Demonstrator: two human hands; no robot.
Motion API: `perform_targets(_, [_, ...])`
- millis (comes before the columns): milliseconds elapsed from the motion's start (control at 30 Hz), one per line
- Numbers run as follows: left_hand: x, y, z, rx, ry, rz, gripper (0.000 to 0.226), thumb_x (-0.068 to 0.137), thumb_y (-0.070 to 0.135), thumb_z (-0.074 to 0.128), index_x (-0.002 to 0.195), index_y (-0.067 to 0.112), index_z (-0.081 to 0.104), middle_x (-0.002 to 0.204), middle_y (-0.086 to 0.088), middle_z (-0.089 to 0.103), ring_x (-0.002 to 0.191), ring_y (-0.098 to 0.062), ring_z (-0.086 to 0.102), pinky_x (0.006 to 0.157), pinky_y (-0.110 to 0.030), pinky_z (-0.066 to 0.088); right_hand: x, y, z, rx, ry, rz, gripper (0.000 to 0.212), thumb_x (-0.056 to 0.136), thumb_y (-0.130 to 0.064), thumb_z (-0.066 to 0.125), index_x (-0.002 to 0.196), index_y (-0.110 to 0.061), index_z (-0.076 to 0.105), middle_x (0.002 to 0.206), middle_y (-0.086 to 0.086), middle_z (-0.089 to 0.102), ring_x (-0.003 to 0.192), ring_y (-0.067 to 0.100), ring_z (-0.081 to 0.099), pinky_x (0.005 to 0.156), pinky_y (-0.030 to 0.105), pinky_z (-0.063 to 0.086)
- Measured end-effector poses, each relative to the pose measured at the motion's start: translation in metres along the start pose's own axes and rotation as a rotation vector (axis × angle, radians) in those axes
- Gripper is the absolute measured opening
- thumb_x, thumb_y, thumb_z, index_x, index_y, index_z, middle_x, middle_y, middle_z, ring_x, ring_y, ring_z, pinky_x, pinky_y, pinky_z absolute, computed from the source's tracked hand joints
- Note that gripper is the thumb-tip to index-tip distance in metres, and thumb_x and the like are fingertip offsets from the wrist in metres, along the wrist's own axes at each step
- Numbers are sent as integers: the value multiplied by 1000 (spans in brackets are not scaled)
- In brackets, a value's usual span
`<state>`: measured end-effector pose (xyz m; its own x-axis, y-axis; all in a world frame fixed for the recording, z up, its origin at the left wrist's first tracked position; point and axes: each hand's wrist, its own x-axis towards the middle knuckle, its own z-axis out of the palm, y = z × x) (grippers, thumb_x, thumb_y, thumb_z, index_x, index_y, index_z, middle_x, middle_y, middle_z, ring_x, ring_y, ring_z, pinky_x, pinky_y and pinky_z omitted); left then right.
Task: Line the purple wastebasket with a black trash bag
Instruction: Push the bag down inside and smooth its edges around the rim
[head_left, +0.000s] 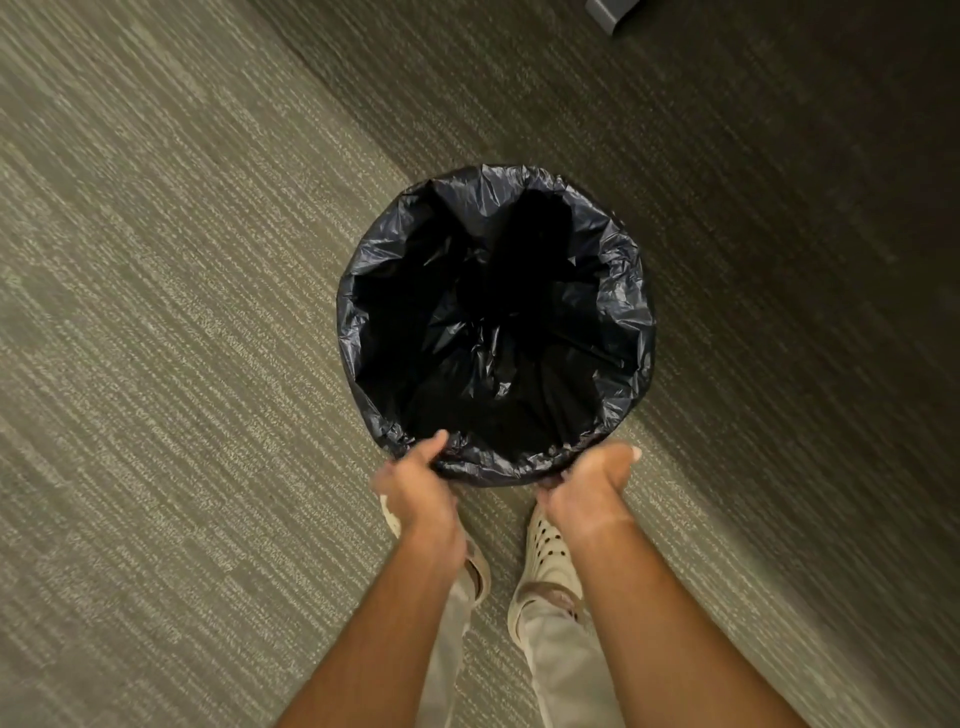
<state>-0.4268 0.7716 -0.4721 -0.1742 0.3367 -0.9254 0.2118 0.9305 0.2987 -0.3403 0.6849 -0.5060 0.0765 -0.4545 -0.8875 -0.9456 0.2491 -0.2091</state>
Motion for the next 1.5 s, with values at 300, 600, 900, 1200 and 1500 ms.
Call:
perform_targets(300, [28, 82, 21, 234, 197, 594, 35, 103, 37, 32, 124, 14, 49, 115, -4, 54, 101, -16, 55, 87, -31, 46, -44, -77, 32, -348, -11, -795, 37, 103, -45, 24, 101, -20, 51, 99, -3, 50, 96, 19, 49, 83, 31, 34])
perform_targets(600, [37, 82, 30, 407, 281, 642, 58, 105, 40, 19, 148, 3, 32, 150, -23, 39, 140, -36, 36, 114, -43, 26, -40, -81, 47, -574, 119, -808, 69, 103, -47, 15, 116, 0, 62, 120, 25, 62, 114, 43, 54, 96, 44, 38])
perform_targets(900, [34, 87, 23, 544, 264, 723, 52, 106, 33, 22, 132, -4, 47, 124, -23, 58, 118, -35, 53, 98, -43, 38, -39, -83, 46, -619, 150, -791, 73, 102, -51, 13, 108, 1, 63, 116, 25, 63, 110, 44, 56, 95, 46, 40])
perform_targets(1200, [30, 126, 1, 834, 70, 814, 20, 97, 5, 47, 115, 4, 56, 109, -17, 59, 96, -26, 59, 76, -29, 49, -45, -83, 17, -674, 4, -771, 14, 96, -23, 55, 108, -18, 60, 85, -4, 60, 73, 10, 54, 65, 24, 37])
perform_targets(1500, [-3, 177, 43, 982, -25, 918, 27, 95, 7, 49, 120, 6, 54, 109, -11, 61, 102, -27, 60, 91, -45, 51, -66, -128, 21, -627, 64, -802, 15, 90, -22, 60, 104, -22, 65, 92, 1, 66, 91, 23, 61, 78, 27, 42])
